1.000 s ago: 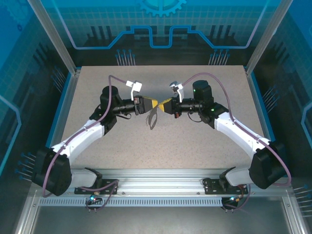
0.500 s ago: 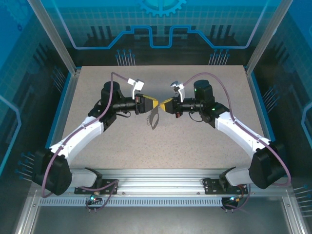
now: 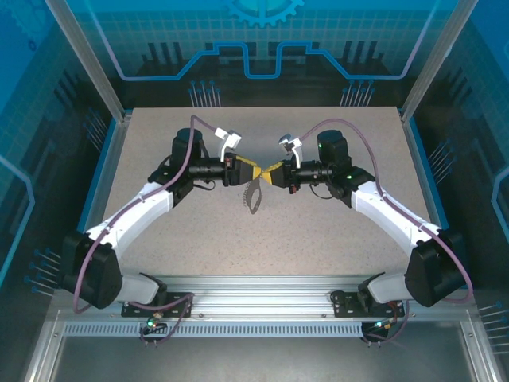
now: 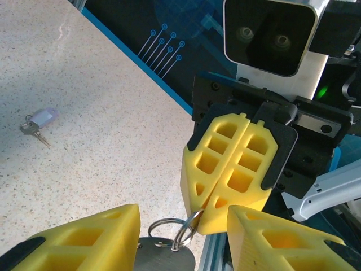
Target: Put the keys on the keyring
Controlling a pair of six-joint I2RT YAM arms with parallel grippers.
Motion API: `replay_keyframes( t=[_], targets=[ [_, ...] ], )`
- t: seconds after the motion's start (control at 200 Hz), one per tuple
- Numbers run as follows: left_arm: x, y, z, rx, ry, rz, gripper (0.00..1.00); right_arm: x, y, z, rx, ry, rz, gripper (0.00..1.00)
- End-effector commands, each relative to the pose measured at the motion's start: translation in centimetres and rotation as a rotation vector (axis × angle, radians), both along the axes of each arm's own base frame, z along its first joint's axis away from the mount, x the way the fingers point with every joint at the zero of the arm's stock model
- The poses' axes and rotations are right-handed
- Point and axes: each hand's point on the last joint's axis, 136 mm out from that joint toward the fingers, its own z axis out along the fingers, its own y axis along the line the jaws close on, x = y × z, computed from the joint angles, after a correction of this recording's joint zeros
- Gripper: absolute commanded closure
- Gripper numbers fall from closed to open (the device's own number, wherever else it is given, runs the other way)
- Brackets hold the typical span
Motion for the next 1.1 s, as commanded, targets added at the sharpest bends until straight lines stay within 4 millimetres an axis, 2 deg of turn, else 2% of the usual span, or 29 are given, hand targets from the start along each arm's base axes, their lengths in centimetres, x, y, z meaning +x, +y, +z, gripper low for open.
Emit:
replay_keyframes(
  t=[0.0, 0.155, 0.62, 0.745, 1.095],
  targets=[
    [-0.4, -0.4, 1.1, -0.002, -0.04, -0.047, 0.54, -0.4, -0.1, 1.1, 0.018, -0.028, 0.036, 1.0],
    [-0.9, -0.6, 1.1, -0.012, -0.033, -0.08, 0.6, -0.3, -0.1, 1.1, 0.019, -0.031, 0.033, 1.0],
    [-1.3, -1.0, 0.2, -0.006, 0.006, -0.13, 0.6, 0.0, -0.2, 1.6, 0.026, -0.039, 0.025, 1.0],
    [-1.4, -1.1, 0.2, -0.009, 0.003, -0.139, 0.66, 0.2, -0.3, 1.5, 0.027, -0.037, 0.02, 1.0],
    [-1.6, -1.4, 0.3, -0.014, -0.002, -0.152, 0.93, 0.6, -0.1, 1.2, 0.029, -0.024, 0.014, 1.0]
  ],
)
